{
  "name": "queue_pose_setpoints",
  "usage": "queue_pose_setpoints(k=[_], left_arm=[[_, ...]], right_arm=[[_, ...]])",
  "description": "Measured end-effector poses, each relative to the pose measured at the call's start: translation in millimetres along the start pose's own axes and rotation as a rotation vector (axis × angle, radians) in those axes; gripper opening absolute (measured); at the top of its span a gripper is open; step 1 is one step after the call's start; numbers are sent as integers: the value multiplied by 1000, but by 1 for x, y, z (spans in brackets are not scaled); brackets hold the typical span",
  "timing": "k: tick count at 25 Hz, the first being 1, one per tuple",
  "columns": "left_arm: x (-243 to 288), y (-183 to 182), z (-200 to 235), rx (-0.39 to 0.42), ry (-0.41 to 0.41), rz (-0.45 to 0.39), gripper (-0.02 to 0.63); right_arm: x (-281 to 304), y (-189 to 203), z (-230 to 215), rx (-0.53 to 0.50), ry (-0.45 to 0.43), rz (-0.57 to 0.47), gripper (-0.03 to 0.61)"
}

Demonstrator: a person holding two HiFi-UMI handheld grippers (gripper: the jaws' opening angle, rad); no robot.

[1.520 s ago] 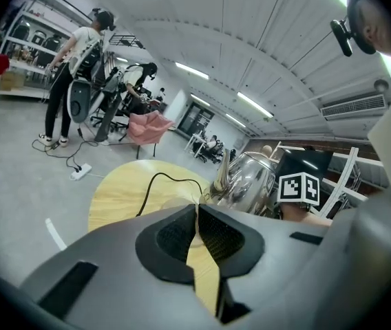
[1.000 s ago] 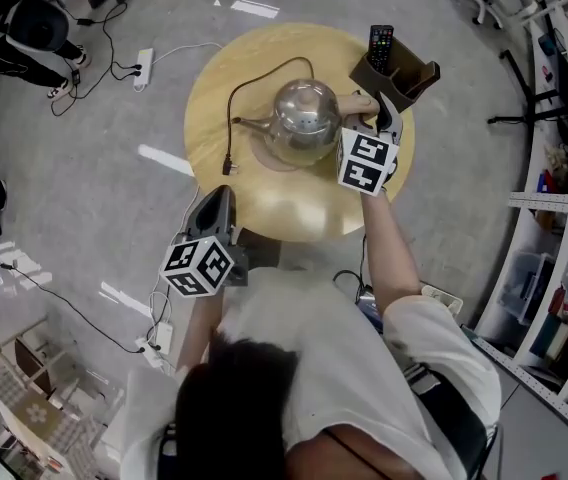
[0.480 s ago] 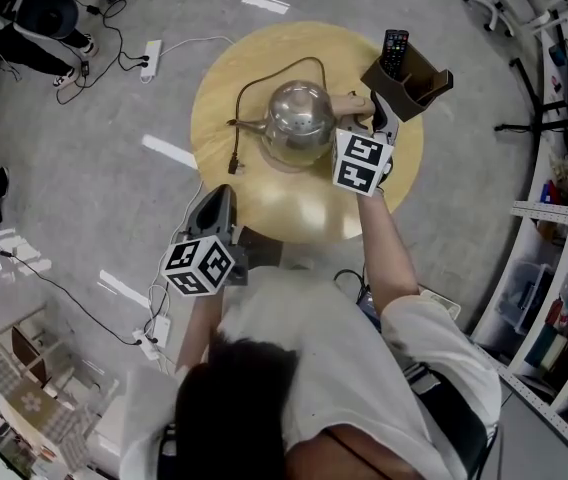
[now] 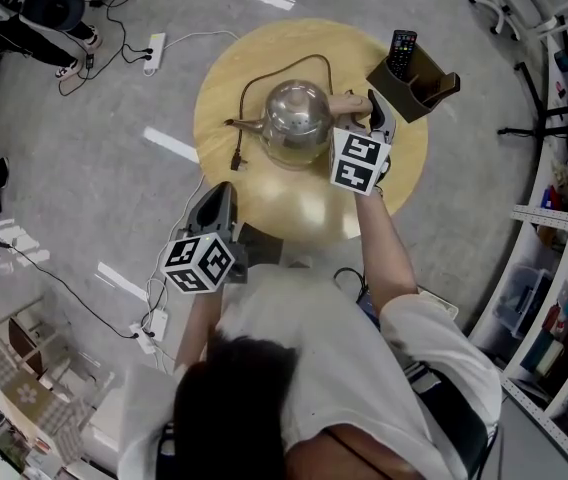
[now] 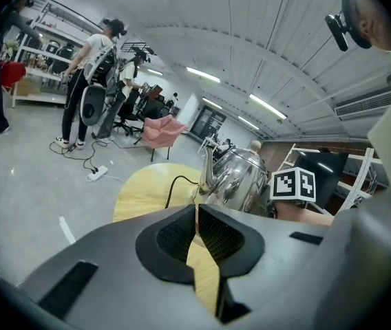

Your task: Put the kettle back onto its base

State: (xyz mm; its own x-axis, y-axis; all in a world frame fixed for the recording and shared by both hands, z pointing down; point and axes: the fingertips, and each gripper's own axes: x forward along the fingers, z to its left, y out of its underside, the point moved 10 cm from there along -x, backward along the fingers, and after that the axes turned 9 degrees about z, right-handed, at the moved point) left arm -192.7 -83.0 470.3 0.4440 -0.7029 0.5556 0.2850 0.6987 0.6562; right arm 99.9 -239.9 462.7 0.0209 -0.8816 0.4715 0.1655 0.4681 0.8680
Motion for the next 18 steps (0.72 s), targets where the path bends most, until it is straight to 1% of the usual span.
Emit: queue_pose_setpoints(k=[6,12,18], left_arm=[[-2,0,5,-8,-10,-1,34],[3,4,-2,-5,-9,3,34],[3,4,0,-6,-15,5,34]], right_arm=[[2,2,4,-9,-1,7,149],[2,7,-1,-17,-4,12,149],[2,15,-2,-11,-2,27,149]])
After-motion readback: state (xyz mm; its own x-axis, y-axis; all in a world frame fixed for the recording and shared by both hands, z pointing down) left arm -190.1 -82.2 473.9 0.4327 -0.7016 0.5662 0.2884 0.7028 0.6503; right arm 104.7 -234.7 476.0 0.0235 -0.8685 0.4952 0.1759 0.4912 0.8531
